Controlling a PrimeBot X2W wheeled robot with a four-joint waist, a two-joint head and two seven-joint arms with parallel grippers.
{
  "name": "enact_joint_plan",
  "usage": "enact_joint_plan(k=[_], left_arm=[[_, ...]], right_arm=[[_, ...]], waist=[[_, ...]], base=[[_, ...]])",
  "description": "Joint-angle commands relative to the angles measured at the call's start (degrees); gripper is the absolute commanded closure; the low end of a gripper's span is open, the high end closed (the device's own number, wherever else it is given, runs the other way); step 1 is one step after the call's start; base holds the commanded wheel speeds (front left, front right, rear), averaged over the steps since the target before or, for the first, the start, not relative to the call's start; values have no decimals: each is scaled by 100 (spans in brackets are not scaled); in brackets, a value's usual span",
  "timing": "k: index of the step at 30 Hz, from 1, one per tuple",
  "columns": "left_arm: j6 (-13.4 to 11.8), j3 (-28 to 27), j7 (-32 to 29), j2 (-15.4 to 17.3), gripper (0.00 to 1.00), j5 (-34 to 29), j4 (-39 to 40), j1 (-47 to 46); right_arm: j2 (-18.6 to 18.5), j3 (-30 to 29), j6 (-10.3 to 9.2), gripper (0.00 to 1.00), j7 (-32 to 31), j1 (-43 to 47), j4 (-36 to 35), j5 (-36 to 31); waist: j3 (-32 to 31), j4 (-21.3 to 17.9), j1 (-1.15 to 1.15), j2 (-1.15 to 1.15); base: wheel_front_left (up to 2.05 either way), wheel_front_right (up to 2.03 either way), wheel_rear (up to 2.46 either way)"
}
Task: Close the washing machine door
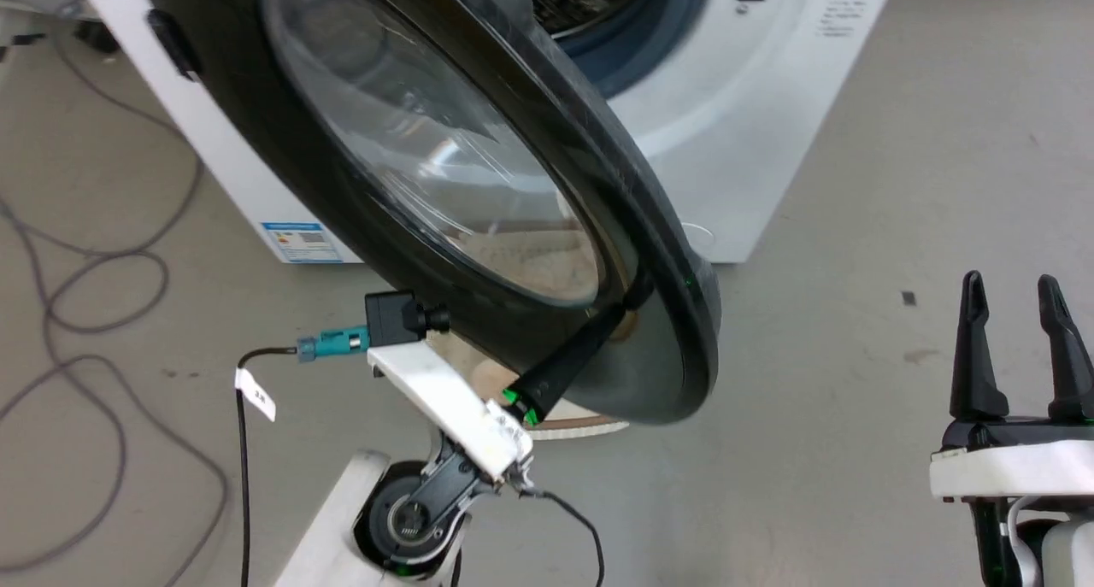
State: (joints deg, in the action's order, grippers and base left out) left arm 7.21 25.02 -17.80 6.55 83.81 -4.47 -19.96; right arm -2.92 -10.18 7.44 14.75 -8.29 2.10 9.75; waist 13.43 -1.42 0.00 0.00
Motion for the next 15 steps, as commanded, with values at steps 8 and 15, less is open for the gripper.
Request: enact_joint_plan(k=[8,15], left_arm=[[27,480,542,92,100,-66,-478,-462],[27,774,1375,427,100,-248,-403,-561]], right_arm=[[4,8,5,0,25,-132,71,124],[4,-76,5,0,25,-92,75,225]], waist=[[113,-226,0,0],[16,-142,0,0]], base=[[0,0,0],[0,0,0]])
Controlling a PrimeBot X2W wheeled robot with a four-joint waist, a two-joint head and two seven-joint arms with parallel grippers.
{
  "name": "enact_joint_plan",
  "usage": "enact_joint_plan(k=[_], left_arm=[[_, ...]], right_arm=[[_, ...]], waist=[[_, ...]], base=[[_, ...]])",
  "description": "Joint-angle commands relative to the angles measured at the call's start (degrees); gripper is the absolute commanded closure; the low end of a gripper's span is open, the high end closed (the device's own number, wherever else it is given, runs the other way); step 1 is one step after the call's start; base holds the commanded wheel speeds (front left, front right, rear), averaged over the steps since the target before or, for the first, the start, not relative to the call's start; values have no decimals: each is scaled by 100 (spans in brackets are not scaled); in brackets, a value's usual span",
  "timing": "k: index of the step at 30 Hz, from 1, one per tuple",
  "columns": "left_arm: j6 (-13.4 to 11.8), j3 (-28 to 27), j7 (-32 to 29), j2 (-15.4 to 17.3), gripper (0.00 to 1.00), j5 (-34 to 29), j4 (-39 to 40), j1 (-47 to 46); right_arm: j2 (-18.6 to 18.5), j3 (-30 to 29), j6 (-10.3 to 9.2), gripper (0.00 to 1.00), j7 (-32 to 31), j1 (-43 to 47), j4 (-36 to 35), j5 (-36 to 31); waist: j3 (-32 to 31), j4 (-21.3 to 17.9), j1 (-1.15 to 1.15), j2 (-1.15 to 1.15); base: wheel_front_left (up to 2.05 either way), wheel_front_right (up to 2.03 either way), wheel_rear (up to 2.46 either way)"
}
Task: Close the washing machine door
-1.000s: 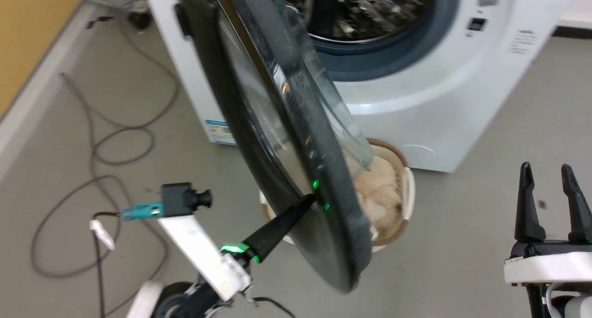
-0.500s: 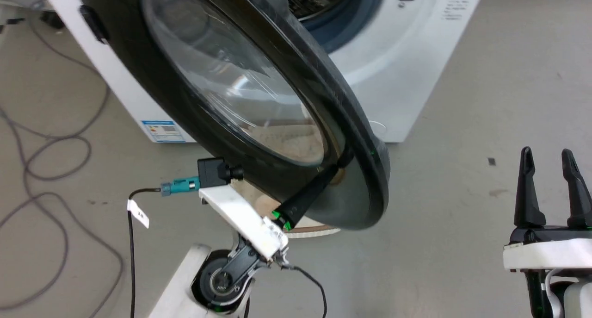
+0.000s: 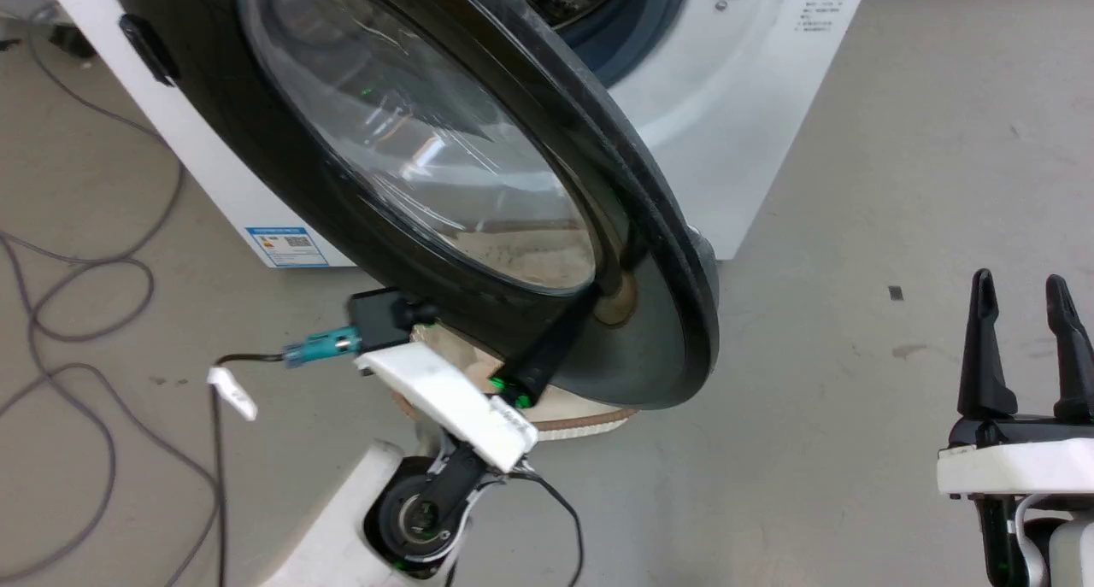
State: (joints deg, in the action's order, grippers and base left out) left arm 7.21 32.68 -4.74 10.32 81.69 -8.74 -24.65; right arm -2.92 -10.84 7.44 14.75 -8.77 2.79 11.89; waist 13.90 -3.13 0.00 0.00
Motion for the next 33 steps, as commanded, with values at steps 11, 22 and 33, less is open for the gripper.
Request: enact_joint_plan(k=[11,22,33], left_arm=[[27,386,1866,1066,100,-930,58,-152],[-1122,-2033,1972,724,100,-4837,-287,326],[-1680,-2865,1973,278,0,-6787,486,1523]], right_arm=[[4,-235,5,0,25,162,29,-17],[4,-421,5,0,25,137,-224,-226],[4,-395,5,0,25,-267,-810,-219]], waist=[[-512,297,0,0],[-876,670,0,0],[-1074,961,0,0]], base=[[0,0,0],[0,0,0],[0,0,0]])
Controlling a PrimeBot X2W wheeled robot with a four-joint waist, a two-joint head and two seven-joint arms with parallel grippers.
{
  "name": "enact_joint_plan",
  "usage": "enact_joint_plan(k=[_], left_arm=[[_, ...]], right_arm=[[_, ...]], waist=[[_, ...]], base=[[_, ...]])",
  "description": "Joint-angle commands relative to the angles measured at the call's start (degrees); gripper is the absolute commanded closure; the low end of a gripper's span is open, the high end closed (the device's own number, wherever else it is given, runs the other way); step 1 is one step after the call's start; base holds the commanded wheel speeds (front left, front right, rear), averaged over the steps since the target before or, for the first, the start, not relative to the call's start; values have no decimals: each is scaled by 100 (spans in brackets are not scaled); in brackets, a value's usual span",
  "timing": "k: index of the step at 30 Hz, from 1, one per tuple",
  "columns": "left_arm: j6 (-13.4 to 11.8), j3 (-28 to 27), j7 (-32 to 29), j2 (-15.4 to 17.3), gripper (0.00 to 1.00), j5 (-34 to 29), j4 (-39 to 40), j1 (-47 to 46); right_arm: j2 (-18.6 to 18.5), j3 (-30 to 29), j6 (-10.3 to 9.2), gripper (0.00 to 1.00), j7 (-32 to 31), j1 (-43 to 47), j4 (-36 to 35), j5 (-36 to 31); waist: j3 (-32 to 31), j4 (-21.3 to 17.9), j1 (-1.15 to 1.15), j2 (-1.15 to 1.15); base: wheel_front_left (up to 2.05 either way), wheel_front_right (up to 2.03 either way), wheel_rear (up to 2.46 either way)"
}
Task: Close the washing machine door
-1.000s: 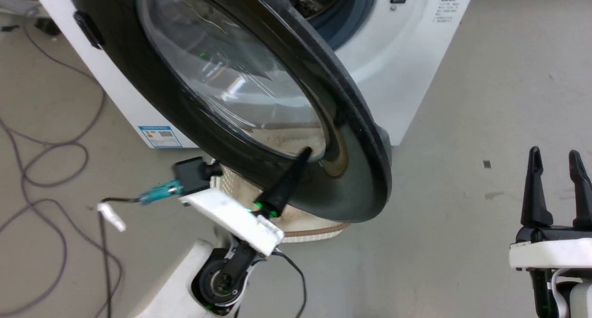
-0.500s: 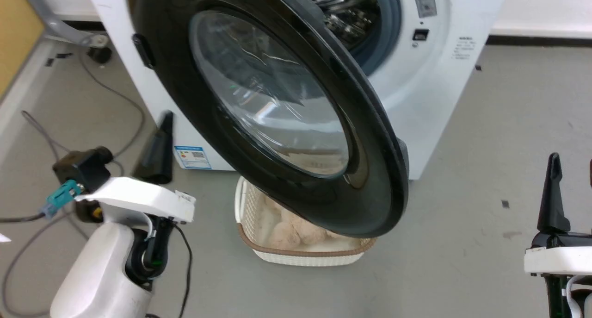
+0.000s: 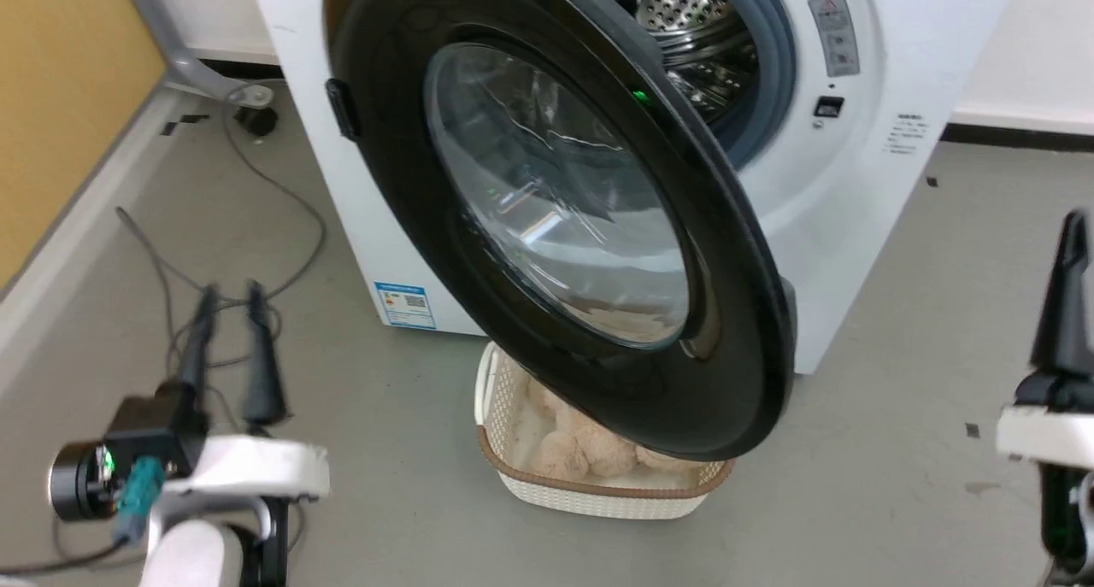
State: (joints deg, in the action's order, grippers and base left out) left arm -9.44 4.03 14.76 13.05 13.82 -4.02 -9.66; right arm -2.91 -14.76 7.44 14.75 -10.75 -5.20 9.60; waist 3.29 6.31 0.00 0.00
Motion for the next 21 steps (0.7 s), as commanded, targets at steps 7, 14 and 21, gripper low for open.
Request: enact_joint_plan(k=[7,14,21], left_arm=[[175,-188,23,-295,0,-333,115,533],[450,-234,23,-500,0,-558,-13,750],[583,-356,24,-654,0,-710,-89,738]], right_arm=[[3,303,5,100,25,-414,-539,606],[3,929,5,100,25,-621,-1149,1342],[-287,2368,5,100,25,-691,-1604,1662]], waist=[[-79,217,0,0],[-68,380,0,0],[-25,405,0,0]], base=[[0,0,0],[0,0,0],[0,0,0]])
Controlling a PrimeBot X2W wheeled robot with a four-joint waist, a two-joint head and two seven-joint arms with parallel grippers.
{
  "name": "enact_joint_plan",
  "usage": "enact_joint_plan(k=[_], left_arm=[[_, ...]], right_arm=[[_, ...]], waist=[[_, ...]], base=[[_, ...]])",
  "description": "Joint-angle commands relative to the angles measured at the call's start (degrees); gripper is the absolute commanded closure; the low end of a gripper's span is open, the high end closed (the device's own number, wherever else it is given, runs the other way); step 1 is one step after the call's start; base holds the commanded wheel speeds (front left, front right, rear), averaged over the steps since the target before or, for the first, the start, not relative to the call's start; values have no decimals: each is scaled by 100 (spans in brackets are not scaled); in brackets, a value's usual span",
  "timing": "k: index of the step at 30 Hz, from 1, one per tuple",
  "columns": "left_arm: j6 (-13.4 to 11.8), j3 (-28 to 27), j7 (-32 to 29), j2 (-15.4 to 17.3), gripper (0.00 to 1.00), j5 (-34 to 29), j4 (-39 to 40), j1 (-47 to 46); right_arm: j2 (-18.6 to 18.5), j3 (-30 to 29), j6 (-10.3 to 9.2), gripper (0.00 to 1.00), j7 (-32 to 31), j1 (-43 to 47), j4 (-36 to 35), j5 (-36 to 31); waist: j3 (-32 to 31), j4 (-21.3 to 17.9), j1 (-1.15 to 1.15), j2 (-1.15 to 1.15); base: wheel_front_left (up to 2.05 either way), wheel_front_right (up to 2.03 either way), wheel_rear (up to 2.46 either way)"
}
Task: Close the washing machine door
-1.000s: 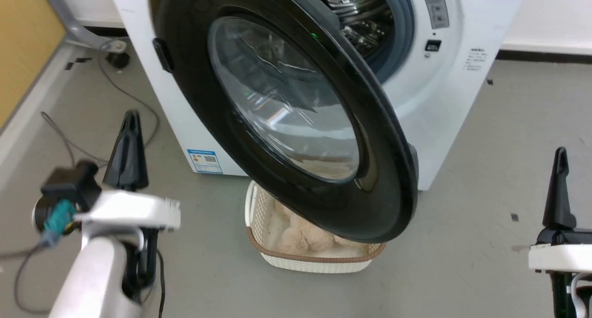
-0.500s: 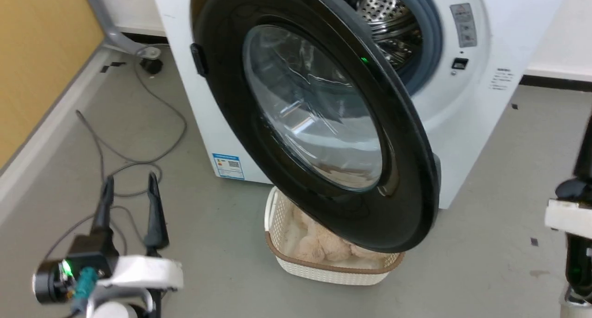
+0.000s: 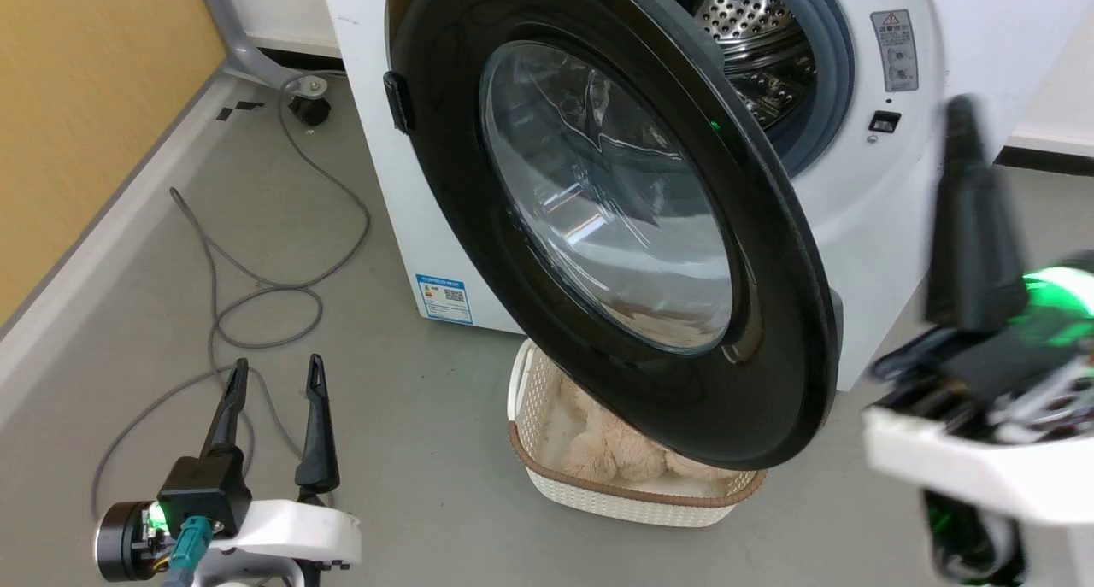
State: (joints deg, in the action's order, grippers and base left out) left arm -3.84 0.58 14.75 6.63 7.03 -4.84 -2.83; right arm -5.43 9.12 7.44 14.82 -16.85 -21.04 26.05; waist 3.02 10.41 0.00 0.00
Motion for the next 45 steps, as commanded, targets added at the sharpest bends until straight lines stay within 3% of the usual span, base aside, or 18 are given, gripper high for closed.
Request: enact_joint_plan(k=[1,11,20,31,45], left_arm=[[34,-28,25,-32,0,-50,-9,53],[144,-190,25,-168,0,-180,6,10],[204,-275,25,-254,0,-270,49,-32],[239,-252,25,-316,0,-368,133,-185],[260,23,25,-364,0,-360,280,-649]], right_arm=[[-106,173,5,100,18,-82,-37,80],[-1209,2092,5,100,18,-54,496,-88],[-1673,2781,5,100,18,209,1642,-527],[-1631,2255,5,100,18,127,2890,-795],[-1711,920,5,100,18,-831,3549,-1032]], waist=[[7,-15,0,0],[52,-182,0,0],[156,-335,0,0],[481,-459,0,0],[1302,-317,0,0]], base=[[0,0,0],[0,0,0],[0,0,0],[0,0,0],[0,0,0]])
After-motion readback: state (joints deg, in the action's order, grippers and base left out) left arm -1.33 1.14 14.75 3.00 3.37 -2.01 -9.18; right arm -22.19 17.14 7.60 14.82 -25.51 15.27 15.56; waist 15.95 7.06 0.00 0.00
